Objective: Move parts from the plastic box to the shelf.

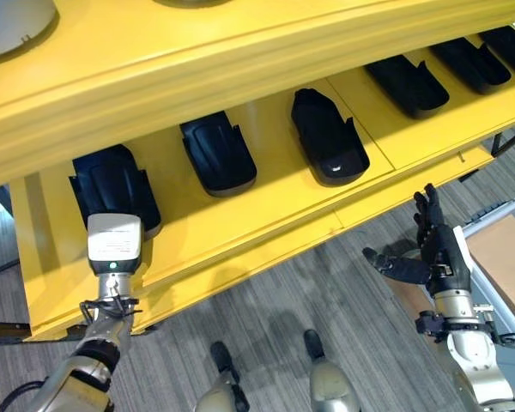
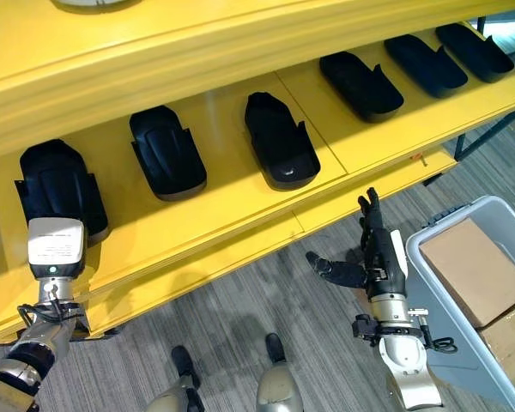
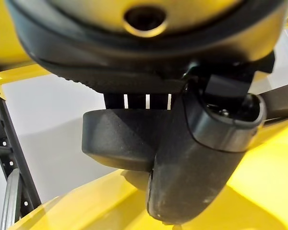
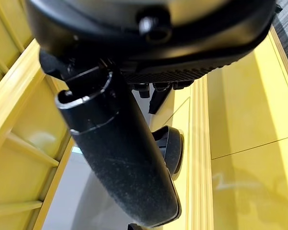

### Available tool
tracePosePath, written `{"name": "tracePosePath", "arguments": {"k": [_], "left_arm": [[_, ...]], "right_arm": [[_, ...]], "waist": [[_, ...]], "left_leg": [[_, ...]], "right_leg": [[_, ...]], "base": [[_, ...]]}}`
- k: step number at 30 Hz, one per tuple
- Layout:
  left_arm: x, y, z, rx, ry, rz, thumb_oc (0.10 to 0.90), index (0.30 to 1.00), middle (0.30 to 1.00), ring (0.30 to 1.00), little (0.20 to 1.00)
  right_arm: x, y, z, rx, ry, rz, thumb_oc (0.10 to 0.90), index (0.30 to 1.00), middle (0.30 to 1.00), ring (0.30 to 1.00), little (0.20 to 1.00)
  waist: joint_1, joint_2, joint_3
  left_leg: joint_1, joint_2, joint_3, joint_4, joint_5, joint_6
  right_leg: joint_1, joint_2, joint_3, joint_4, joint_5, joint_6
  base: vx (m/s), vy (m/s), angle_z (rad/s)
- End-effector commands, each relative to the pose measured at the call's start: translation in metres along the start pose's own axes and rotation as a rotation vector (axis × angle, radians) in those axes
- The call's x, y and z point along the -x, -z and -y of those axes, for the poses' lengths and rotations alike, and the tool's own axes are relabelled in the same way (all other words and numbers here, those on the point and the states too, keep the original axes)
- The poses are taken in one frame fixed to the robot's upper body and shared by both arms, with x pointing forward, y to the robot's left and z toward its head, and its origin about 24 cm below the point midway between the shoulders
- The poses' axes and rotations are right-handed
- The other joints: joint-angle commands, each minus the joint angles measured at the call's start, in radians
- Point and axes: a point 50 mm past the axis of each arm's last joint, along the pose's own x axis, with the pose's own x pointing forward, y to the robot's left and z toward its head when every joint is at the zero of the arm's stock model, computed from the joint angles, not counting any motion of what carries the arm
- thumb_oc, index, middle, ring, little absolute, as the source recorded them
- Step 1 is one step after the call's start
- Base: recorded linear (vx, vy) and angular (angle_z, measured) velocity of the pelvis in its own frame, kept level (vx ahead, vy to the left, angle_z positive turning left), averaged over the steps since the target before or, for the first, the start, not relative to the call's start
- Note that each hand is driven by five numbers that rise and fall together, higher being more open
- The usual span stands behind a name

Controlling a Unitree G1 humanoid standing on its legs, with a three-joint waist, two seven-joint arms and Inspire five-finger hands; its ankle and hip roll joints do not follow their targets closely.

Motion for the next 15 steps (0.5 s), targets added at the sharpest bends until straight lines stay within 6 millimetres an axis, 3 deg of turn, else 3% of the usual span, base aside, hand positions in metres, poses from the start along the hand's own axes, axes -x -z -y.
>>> {"name": "tracePosePath", "arguments": {"k": [1, 15], "left_arm": [[0.012, 0.027, 0.009, -0.077, 0.073, -0.09, 0.4, 0.3, 0.3, 0.3, 0.3], [0.006, 0.039, 0.011, -0.026, 0.114, -0.231, 0.4, 0.3, 0.3, 0.3, 0.3]], "right_arm": [[-0.018, -0.037, 0.015, 0.029, 0.055, 0.234, 0.9, 1.0, 1.0, 1.0, 1.0], [-0.019, -0.037, 0.014, 0.038, 0.045, 0.238, 0.9, 1.0, 1.0, 1.0, 1.0]], "waist": [[0.03, -0.007, -0.062], [0.025, -0.014, -0.06]], "left_leg": [[-0.011, 0.073, -0.011, 0.203, -0.212, -0.013], [-0.021, 0.078, -0.011, 0.211, -0.213, -0.015]], "right_leg": [[-0.124, -0.031, -0.036, 0.138, -0.061, -0.005], [-0.135, -0.027, -0.033, 0.147, -0.065, -0.008]], "base": [[0.0, 0.0, 0.0], [0.0, 0.0, 0.0]]}}
